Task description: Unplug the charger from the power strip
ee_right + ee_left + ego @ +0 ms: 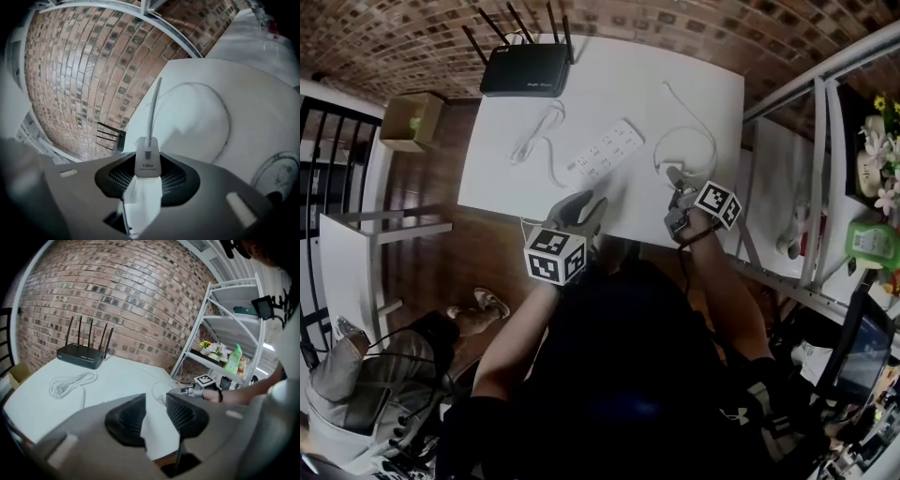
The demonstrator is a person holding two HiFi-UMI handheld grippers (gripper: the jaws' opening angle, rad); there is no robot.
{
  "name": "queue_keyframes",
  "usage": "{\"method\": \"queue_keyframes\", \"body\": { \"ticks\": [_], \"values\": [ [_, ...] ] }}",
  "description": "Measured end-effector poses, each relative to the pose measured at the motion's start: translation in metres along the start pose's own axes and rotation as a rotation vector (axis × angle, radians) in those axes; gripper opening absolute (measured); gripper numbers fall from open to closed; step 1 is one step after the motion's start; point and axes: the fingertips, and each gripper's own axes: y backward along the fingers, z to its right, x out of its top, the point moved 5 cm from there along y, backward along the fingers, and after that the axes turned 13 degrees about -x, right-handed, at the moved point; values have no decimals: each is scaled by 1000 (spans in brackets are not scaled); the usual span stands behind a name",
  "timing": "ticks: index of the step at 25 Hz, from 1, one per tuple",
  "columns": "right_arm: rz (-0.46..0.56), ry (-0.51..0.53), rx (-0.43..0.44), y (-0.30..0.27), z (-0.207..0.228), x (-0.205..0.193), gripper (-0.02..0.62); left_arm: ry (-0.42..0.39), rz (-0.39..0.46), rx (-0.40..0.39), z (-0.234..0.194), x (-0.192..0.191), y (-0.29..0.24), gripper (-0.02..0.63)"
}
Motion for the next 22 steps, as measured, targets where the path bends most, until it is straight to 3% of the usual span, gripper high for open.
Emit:
{"method": "queue_keyframes", "body": {
  "ticks": [4,10,14,22],
  "values": [
    [-10,-55,-20,-5,8,-1,144,9,-7,2,0,-4,2,135],
    [-24,-8,-68,-8,8,-3,146,5,-8,3,0,-3,2,135],
    [-32,32,-124,-5,8,-3,209,2,-9,-4,1,-2,1,135],
    [-17,131,-253,6,9,-2,266,2,-16,-14,2,-3,1,135]
  ]
}}
